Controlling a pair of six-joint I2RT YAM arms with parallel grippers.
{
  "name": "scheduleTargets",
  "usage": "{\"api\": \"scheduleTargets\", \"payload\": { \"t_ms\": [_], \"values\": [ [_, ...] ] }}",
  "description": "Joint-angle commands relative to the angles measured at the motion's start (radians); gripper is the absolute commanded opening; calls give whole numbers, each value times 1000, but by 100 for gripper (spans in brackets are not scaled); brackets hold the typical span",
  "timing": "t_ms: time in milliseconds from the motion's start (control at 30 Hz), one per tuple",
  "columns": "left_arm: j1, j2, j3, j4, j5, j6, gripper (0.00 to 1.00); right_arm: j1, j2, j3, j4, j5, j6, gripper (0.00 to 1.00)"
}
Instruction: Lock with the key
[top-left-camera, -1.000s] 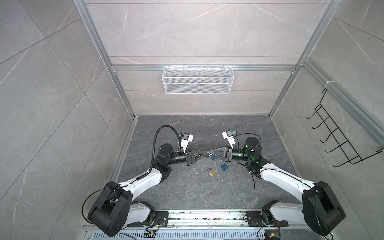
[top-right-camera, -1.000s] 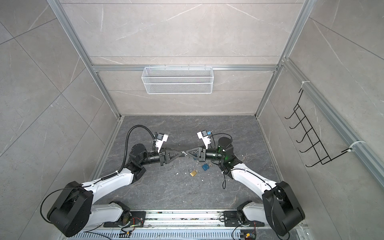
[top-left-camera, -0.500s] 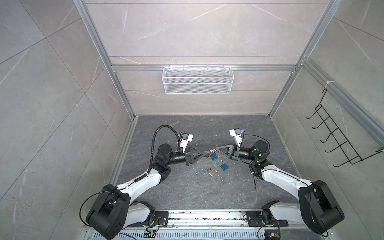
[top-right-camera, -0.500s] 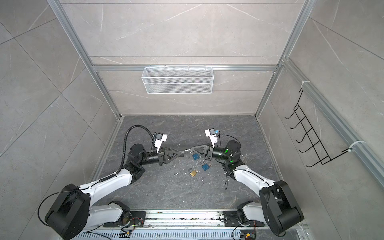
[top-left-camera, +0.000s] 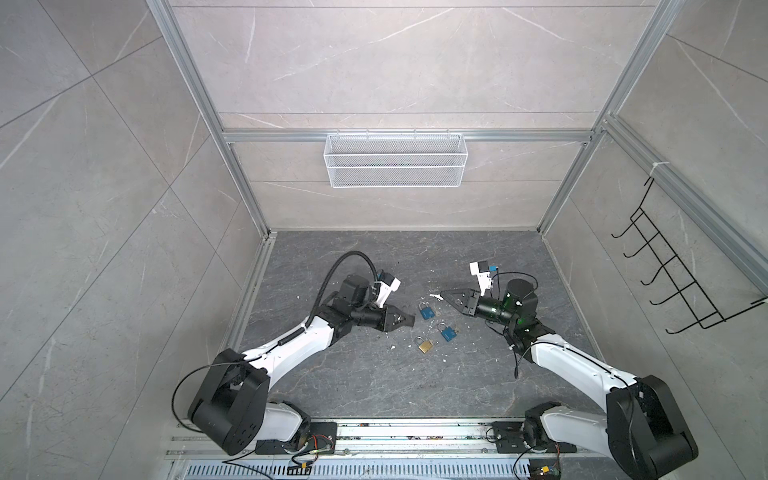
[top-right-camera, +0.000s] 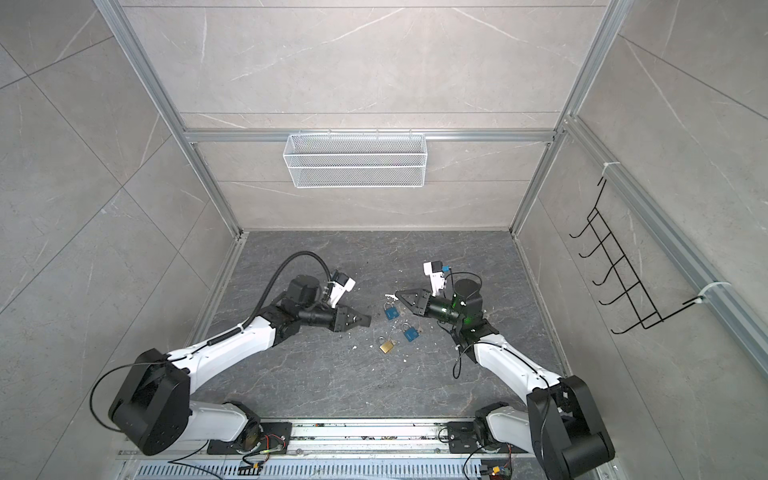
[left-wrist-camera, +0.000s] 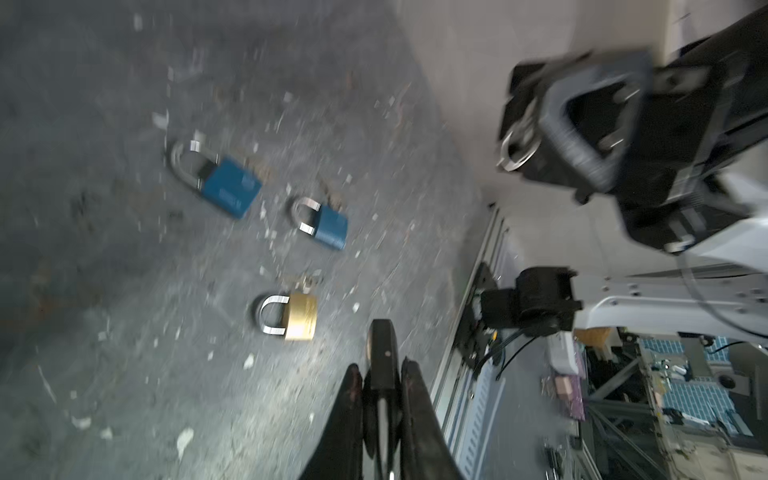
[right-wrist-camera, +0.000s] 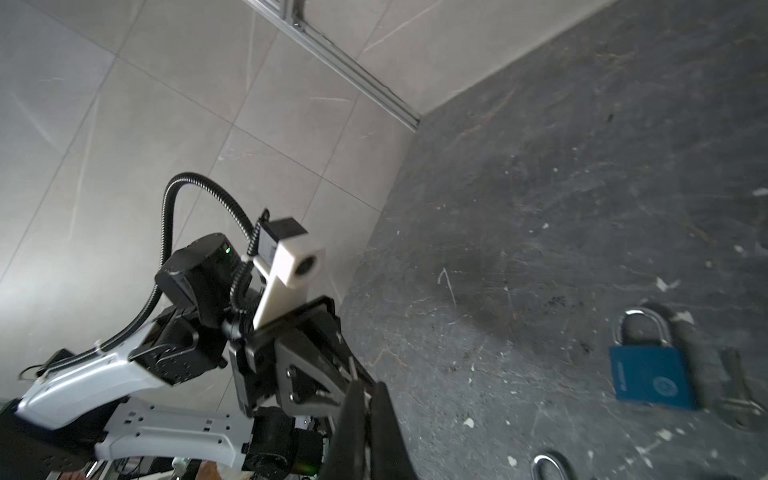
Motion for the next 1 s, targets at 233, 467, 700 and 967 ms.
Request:
{"api": "scheduleTargets", "payload": {
  "t_ms": [233, 467, 700, 967],
  "values": [
    [-59, 75, 85, -426, -240, 146, 0, 115, 153, 1, -50, 215, -21, 0],
    [-61, 157, 182, -509, -288, 220, 0, 203, 270, 39, -4, 301, -12, 0],
    [-61, 261, 222, -486, -201, 300, 0, 226, 327, 7, 77, 341, 31, 0],
    [-59, 357, 286, -484, -168, 365, 4, 258, 398, -27, 188, 342, 72, 0]
  ]
}}
